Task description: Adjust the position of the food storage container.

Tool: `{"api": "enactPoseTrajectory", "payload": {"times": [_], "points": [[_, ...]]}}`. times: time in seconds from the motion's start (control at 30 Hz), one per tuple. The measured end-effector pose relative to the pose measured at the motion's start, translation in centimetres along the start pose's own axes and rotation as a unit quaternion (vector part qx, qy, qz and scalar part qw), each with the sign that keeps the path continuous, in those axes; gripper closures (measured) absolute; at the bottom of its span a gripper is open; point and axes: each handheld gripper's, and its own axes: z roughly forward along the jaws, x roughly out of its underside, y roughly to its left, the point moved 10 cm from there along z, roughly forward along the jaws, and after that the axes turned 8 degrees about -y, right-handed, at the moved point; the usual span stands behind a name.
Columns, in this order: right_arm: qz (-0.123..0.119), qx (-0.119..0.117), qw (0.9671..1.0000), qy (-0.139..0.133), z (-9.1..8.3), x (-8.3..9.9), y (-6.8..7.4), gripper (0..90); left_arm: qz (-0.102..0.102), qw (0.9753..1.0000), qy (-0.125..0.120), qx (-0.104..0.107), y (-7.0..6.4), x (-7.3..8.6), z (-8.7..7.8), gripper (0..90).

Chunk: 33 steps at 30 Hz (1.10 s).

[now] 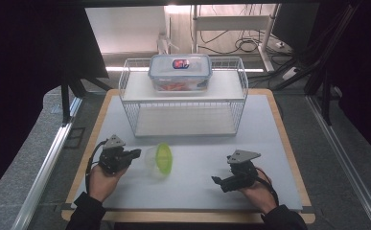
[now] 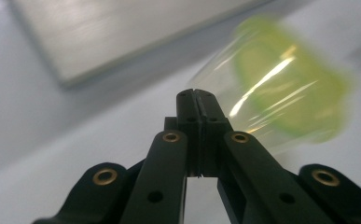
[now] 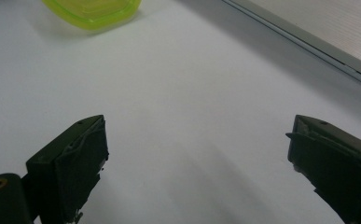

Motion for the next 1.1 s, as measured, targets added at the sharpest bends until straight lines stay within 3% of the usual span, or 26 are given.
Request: {"api": "enactPoseTrajectory", "payload": {"times": [0.13,0.3,0.43,0.57,0.7,0.9,1.1], "points": [[-0.001,0.001,1.0,0.001,0.1,0.0,0.0,4.6,0.03,0.9992,-0.016,0.02,-2.7,-2.6,0.4,89.9],[0.0,0.001,1.0,0.001,0.1,0.0,0.0,4.6,0.057,0.998,-0.008,0.026,-4.3,-3.7,1.6,89.9],[0.0,0.001,1.0,-0.001,0.0,0.0,0.0,4.6,0.068,0.9976,0.015,0.004,-3.6,-2.9,2.5,89.9],[0.0,0.001,1.0,0.001,0.1,0.1,-0.1,4.6,0.059,0.998,0.02,-0.012,-2.3,-2.5,2.2,89.9],[0.0,0.0,1.0,0.0,0.0,0.0,0.0,4.6,0.034,0.9988,0.024,-0.024,-0.6,-1.4,1.8,89.9],[0.0,0.0,1.0,0.001,0.0,0.1,0.0,4.6,0.003,0.9979,0.052,-0.038,1.6,1.2,2.1,89.8],[-0.001,0.0,1.0,0.002,0.0,0.1,0.0,4.6,-0.017,0.9985,0.034,-0.039,2.5,1.1,1.4,89.9]]}}
